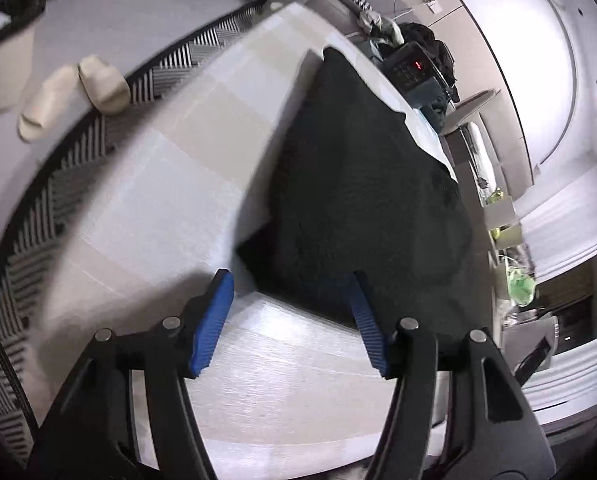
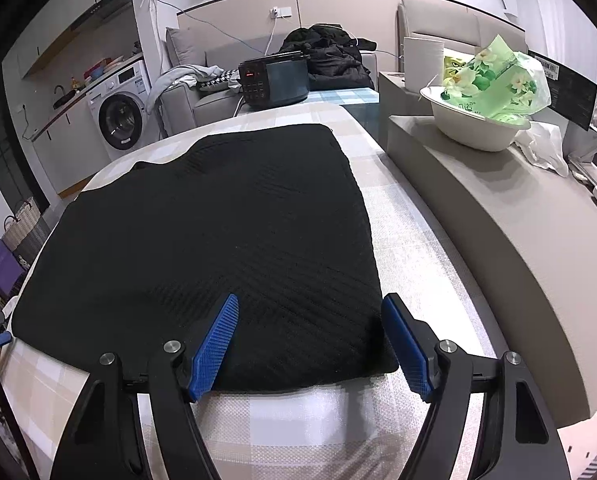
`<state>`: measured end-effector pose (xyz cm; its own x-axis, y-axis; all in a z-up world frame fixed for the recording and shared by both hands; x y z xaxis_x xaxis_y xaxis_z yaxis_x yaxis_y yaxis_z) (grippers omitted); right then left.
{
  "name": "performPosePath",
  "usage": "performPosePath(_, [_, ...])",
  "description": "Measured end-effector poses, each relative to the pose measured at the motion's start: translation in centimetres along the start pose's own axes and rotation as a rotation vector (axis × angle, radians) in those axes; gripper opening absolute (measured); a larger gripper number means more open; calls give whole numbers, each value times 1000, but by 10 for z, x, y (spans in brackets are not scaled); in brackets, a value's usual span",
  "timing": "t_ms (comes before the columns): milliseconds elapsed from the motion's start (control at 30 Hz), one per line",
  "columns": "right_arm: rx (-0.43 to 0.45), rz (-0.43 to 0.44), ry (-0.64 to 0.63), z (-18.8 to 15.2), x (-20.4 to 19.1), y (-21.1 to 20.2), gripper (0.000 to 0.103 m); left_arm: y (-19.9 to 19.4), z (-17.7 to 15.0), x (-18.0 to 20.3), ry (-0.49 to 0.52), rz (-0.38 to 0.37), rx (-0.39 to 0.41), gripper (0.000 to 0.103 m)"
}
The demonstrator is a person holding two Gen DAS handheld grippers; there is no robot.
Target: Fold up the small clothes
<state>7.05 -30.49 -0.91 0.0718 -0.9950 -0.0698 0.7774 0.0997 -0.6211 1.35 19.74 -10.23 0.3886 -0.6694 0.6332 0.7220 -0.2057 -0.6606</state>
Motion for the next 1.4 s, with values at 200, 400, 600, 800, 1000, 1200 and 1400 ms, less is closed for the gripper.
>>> performPosePath(200, [-1, 16, -7, -2, -6, 2, 76, 13, 6, 6, -67, -23, 47, 58])
performPosePath(400, [-18, 31, -46, -7, -18, 7, 76, 25, 6, 21, 18, 61, 108, 15])
performPosePath(600, [-16, 134, -69, -7, -50, -1, 76, 7, 15, 48, 95, 25, 156, 10])
performPosePath(800, [-25, 345, -147, -16, -135, -13, 77, -9, 26, 70, 113, -34, 166, 7])
performPosePath(1000, [-71, 510, -236, -41, -241, -12, 77, -15, 30, 77, 110, -62, 153, 7])
performPosePath(1200, [-93, 573, -402, -64, -325, 1, 77, -15, 34, 78, 105, -80, 140, 7])
performPosePath(1400, [-70, 486, -514, -67, -366, 18, 59, -10, 36, 72, 111, -87, 114, 7])
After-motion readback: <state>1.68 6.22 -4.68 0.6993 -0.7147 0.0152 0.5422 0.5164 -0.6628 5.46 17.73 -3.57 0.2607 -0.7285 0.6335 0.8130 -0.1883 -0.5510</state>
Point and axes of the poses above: each gripper's, at about its wrist camera, not at the fingertips, and y roughly the way its jaws point, x to its right, z to its top, the point moved 4 cm from there along y, roughly the way its jaws point, and after that the axes turned 9 degrees about x, right-handed, at the moved point
